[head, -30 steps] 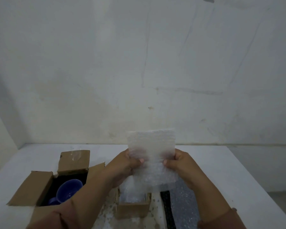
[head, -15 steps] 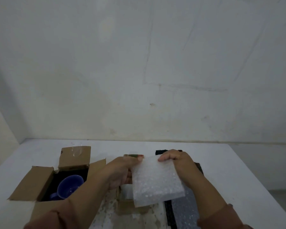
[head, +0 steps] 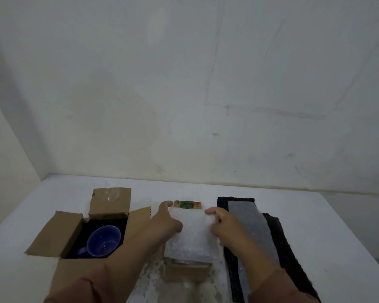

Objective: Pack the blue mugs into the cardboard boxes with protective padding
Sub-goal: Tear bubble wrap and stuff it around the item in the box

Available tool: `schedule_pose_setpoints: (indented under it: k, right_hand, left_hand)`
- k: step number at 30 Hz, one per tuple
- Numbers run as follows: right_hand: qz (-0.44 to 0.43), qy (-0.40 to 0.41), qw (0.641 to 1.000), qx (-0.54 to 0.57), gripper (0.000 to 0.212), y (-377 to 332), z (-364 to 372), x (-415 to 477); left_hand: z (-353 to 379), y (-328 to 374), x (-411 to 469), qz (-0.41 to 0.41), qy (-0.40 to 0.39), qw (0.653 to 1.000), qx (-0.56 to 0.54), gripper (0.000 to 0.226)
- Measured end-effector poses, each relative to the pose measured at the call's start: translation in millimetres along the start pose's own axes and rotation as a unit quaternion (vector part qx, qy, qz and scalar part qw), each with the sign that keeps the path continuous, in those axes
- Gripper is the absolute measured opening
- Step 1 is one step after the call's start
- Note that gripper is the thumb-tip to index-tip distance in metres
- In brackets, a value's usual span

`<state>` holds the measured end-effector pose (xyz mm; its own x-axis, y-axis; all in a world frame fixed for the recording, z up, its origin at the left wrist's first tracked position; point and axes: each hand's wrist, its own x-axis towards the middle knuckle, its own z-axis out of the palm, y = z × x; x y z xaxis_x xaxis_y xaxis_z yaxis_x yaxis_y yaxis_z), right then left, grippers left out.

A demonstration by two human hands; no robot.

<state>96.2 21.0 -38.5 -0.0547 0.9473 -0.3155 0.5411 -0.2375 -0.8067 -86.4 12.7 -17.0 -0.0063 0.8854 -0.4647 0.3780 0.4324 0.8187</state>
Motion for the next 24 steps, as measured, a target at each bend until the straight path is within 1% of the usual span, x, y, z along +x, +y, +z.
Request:
schedule_pose_setpoints:
  k: [2,4,5,7,9,11,13,15,16,18,20,21,22,24]
  right_hand:
    - [-0.005,0.026,0.997,-0.066,0.048,2.3,11.2,9.3]
    - [-0.009,0.037,0.991,-0.131,0.053,6.3,20.6,15.1]
    - [-0.014,0.041,0.984,-0.172,0.055,9.0,24.2,16.8]
    - [-0.027,0.046,0.959,-0.277,0.056,13.0,28.7,18.0]
    - [-0.045,0.040,0.937,-0.345,0.056,17.2,32.4,18.2]
    - [-0.067,0.038,0.918,-0.389,0.054,22.1,36.1,16.9]
    - [-0.100,0.059,0.890,-0.441,0.052,25.3,36.5,16.1]
    - [-0.147,0.086,0.857,-0.486,0.049,24.4,32.6,16.2]
    - [-0.171,0.077,0.845,-0.500,0.046,23.2,29.5,16.7]
    - [-0.193,0.012,0.827,-0.528,0.047,21.2,22.7,17.4]
    - [-0.168,-0.072,0.806,-0.563,0.064,18.6,17.2,14.6]
    - [-0.159,-0.095,0.792,-0.581,0.072,17.1,16.1,13.0]
    - [-0.161,-0.102,0.780,-0.596,0.076,15.4,16.2,12.0]
    - [-0.173,-0.099,0.763,-0.615,0.079,11.2,18.6,9.9]
  left_hand:
    - [3.4,-1.4,0.9,0.039,0.016,0.995,0.089,0.071]
    - [8.6,-5.3,2.0,0.068,0.027,0.981,0.180,0.065]
    - [11.6,-8.3,2.8,0.076,0.023,0.970,0.228,0.063]
    - [16.6,-16.6,4.3,0.085,0.012,0.944,0.320,0.061]
    - [18.5,-22.9,5.0,0.098,0.011,0.902,0.420,0.059]
    - [19.2,-27.1,4.8,0.124,0.030,0.849,0.512,0.054]
    - [20.2,-30.1,4.8,0.155,0.052,0.807,0.568,0.052]
    - [20.3,-33.0,5.9,0.186,0.061,0.771,0.606,0.054]
    - [18.8,-33.8,6.3,0.196,0.058,0.759,0.619,0.055]
    - [13.4,-33.8,8.5,0.207,0.039,0.744,0.634,0.057]
    - [7.7,-31.3,10.3,0.207,0.007,0.735,0.646,0.063]
    - [5.4,-29.7,10.6,0.205,-0.009,0.728,0.655,0.066]
    - [4.2,-27.8,10.9,0.205,-0.019,0.718,0.665,0.067]
    - [4.2,-25.6,11.5,0.207,-0.032,0.696,0.687,0.066]
